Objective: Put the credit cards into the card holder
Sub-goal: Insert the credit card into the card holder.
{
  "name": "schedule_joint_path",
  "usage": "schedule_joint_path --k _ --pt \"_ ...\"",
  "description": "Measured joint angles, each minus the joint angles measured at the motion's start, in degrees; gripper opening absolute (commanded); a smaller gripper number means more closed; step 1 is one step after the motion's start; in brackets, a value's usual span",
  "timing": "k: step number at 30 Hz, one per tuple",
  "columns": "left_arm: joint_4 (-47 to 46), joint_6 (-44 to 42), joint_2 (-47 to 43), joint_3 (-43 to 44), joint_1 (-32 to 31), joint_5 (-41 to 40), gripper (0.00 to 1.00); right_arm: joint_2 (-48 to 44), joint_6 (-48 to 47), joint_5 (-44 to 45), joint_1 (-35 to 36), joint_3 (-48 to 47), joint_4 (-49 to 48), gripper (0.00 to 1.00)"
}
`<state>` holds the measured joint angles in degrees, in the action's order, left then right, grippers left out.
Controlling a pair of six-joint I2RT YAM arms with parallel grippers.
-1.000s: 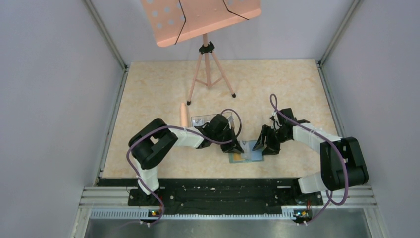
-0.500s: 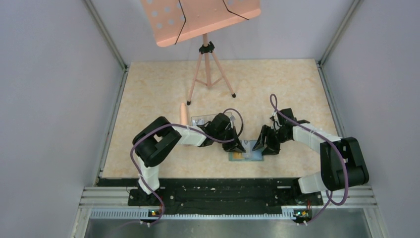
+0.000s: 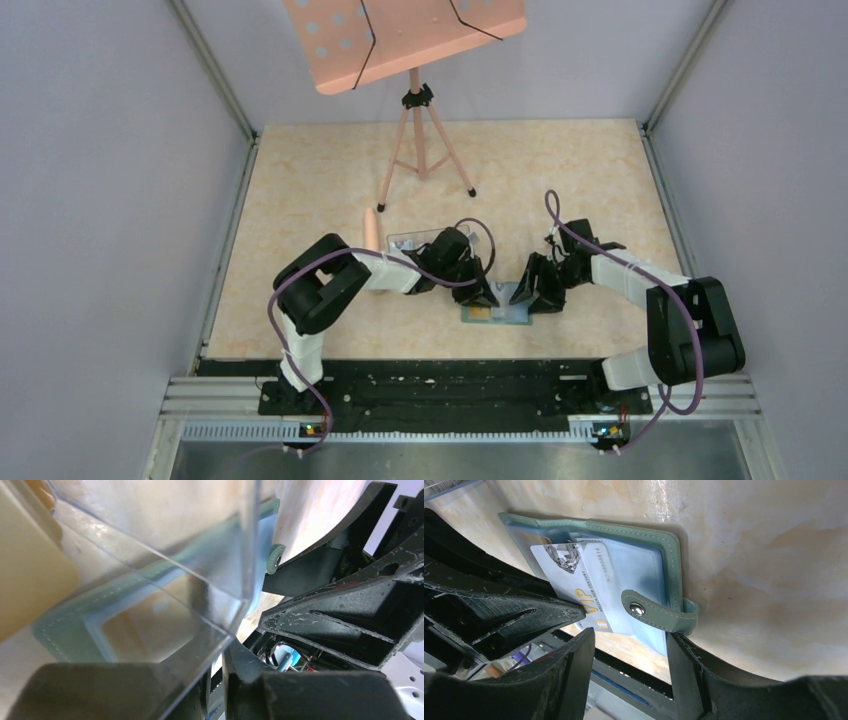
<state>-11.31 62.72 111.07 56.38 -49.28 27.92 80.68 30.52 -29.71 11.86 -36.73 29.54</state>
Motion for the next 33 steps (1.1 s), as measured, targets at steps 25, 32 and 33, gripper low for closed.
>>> schedule_joint_path --k 25,32,33 --pt "28.6 -13.7 4.6 18.6 -1.8 -3.0 0.49 -0.4 0.5 -0.3 0.0 0.3 0.5 0.46" --pt "32.1 -15.7 7.8 23.4 -1.9 0.2 0.58 -0.3 0.4 -0.4 0.0 0.2 0.5 0.43" --pt "32.7 -16.2 7.9 23.9 -1.9 0.5 0.6 -0.3 0.2 -0.2 0.0 0.2 0.6 0.42"
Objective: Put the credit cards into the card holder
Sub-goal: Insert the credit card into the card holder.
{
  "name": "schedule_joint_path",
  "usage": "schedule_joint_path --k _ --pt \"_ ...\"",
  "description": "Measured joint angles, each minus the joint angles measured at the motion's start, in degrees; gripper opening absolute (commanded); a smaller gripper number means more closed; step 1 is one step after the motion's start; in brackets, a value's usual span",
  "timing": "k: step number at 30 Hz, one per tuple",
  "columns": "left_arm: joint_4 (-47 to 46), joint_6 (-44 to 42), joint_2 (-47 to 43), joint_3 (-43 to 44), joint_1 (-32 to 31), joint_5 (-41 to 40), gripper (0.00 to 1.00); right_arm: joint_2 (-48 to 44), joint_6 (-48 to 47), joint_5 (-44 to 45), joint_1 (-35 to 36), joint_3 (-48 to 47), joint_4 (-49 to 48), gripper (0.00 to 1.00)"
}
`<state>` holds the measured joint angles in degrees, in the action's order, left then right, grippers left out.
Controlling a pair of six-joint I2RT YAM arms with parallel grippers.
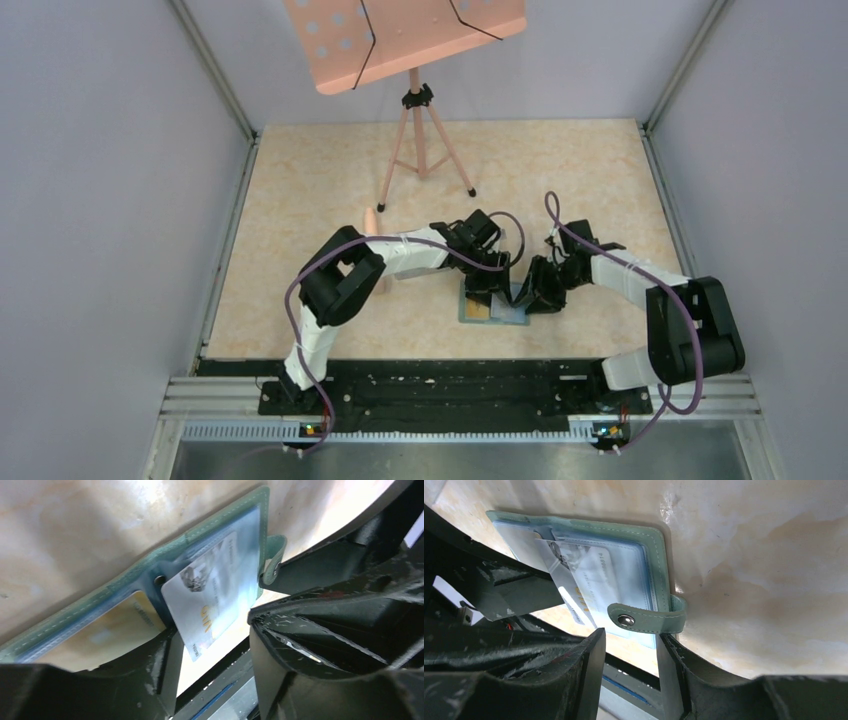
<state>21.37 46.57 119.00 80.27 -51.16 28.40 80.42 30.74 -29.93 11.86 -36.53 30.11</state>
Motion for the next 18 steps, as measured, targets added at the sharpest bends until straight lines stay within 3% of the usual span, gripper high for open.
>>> schedule_joint_path --k 8,18 --pt "6.2 -5.4 0.4 4.0 -0.8 -1.6 0.68 2.1 -0.3 -0.2 0.0 -1.7 0.6 0.39" --pt "14.3 -11.6 0.2 6.5 -1.0 -7.2 0.65 2.9 -1.2 -0.4 0.0 -3.8 1.0 0.38"
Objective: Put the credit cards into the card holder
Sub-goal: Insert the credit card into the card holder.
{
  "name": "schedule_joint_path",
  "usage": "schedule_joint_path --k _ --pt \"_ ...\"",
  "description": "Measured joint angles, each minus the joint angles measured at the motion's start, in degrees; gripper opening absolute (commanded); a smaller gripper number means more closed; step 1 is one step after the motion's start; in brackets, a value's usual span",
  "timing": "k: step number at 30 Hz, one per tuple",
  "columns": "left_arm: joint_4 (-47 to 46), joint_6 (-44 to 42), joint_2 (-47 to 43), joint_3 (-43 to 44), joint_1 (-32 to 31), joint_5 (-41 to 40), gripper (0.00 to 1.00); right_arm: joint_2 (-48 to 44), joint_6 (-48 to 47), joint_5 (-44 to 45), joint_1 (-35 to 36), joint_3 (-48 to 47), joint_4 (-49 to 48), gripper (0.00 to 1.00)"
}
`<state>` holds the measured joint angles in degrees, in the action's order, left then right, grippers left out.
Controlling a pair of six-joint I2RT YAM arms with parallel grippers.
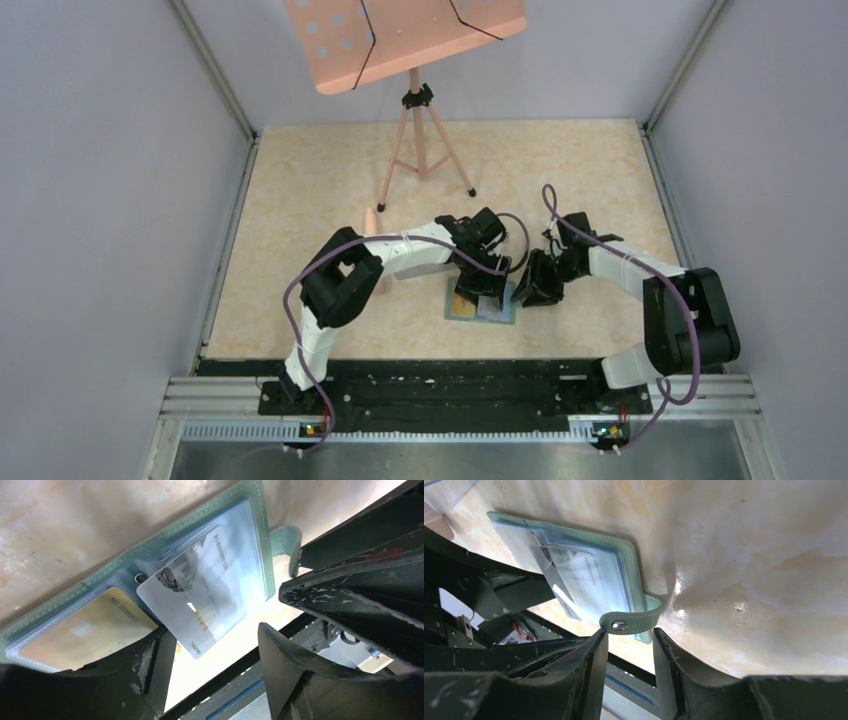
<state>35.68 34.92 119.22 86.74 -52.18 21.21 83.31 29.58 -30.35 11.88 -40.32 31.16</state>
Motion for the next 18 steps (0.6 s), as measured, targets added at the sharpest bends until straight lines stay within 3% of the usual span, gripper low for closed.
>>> schedule_joint_path --k 12,18 --pt "8.5 -4.1 0.0 3.5 0.0 -6.4 0.66 2.7 -0.7 -0.7 0.0 -1.5 0.3 0.38" --pt "10.8 -5.2 -0.2 3.7 0.0 -9.5 0.58 4.0 -1.1 -1.0 0.0 -1.9 0.6 0.37"
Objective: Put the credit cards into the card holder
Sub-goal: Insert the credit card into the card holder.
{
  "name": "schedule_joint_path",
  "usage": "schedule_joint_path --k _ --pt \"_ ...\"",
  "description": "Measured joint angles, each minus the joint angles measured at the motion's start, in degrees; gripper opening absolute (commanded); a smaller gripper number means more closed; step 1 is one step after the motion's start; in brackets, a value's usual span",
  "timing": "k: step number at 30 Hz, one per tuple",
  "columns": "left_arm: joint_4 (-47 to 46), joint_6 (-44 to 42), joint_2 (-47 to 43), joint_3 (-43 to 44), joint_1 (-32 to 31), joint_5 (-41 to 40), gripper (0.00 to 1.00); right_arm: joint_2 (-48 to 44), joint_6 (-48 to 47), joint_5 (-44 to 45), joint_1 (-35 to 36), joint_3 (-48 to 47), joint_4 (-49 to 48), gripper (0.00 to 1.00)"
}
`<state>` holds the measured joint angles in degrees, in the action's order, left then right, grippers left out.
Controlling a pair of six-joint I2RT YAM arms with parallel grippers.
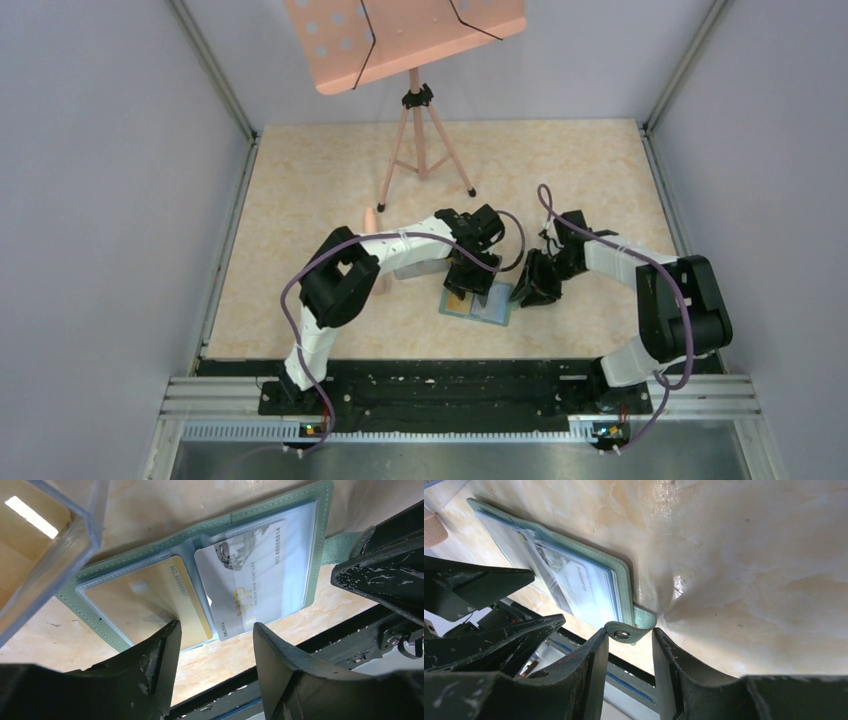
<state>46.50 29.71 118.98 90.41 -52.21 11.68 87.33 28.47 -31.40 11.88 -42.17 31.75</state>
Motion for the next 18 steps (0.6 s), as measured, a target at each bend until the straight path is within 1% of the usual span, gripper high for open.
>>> schedule_joint_path --k 6,8,15,18 --pt "-0.7 -0.3 0.0 0.0 0.0 1.7 0.45 0.8 -0.4 -0.3 0.0 -0.3 0.2 0.37" --pt "-1.8 -0.3 0.1 0.0 0.0 3.5 0.43 1.1 -0.4 -0.5 0.0 -0.3 0.2 0.37" --pt "-8.0 0.7 0.7 0.0 0.0 12.2 0.42 2.4 -0.4 -1.3 0.0 -0.3 0.2 0.36" --pt "-9.9 0.9 0.7 0.0 0.0 14.2 0.44 2.9 -0.4 -1.4 0.0 -0.3 0.2 0.36"
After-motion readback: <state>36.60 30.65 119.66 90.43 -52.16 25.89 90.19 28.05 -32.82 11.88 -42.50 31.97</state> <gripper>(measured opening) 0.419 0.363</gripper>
